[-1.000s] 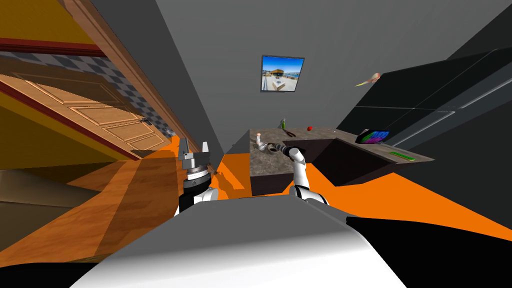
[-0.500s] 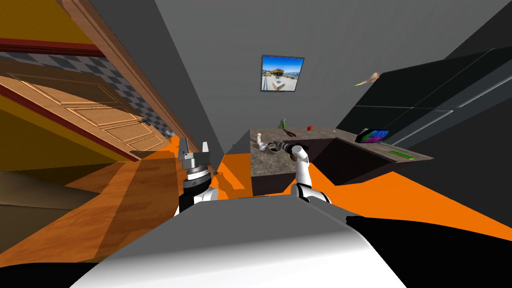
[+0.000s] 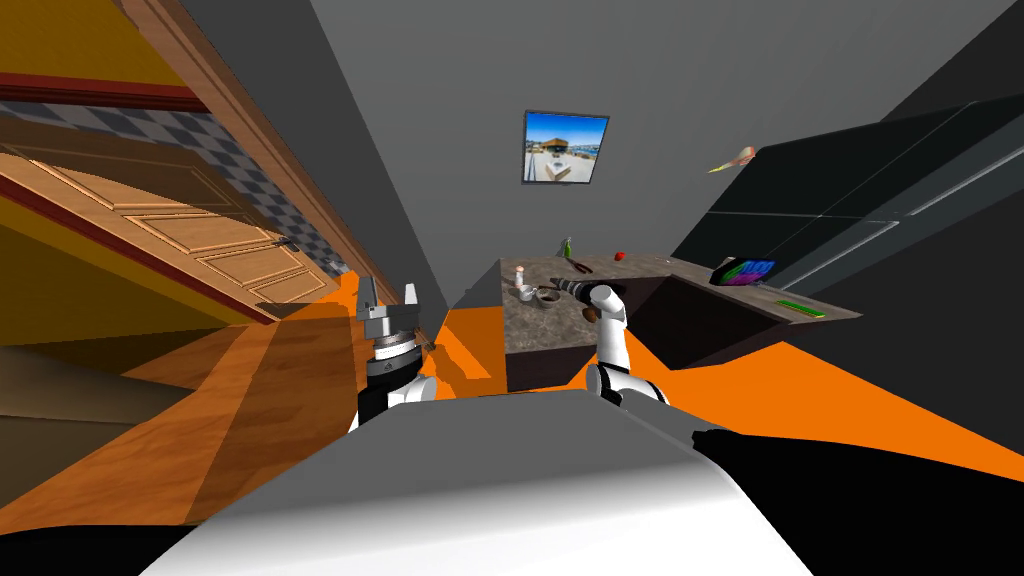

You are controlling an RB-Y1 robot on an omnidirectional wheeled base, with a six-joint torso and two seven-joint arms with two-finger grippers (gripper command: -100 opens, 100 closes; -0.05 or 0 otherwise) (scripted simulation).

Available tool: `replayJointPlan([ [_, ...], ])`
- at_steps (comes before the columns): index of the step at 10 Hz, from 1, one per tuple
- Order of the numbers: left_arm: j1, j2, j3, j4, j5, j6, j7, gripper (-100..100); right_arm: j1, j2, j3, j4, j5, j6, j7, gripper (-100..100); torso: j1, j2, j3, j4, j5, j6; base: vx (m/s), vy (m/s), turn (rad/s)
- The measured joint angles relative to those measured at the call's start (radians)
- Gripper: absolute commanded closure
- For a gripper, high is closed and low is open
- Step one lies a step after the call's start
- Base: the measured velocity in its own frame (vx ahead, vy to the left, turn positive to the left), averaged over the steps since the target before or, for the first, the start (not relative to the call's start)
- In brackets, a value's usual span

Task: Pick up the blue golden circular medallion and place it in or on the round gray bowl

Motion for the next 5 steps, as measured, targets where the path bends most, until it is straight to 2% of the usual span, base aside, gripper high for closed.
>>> replayJointPlan([
  [5, 0.000, 0.000, 0.000, 0.000, 0.000, 0.000, 0.000, 0, 0.000, 0.000, 0.000, 0.000, 0.000, 0.000, 0.000, 0, -0.002, 0.000, 0.000, 0.000, 0.000, 0.000, 0.000, 0.000, 0.000],
])
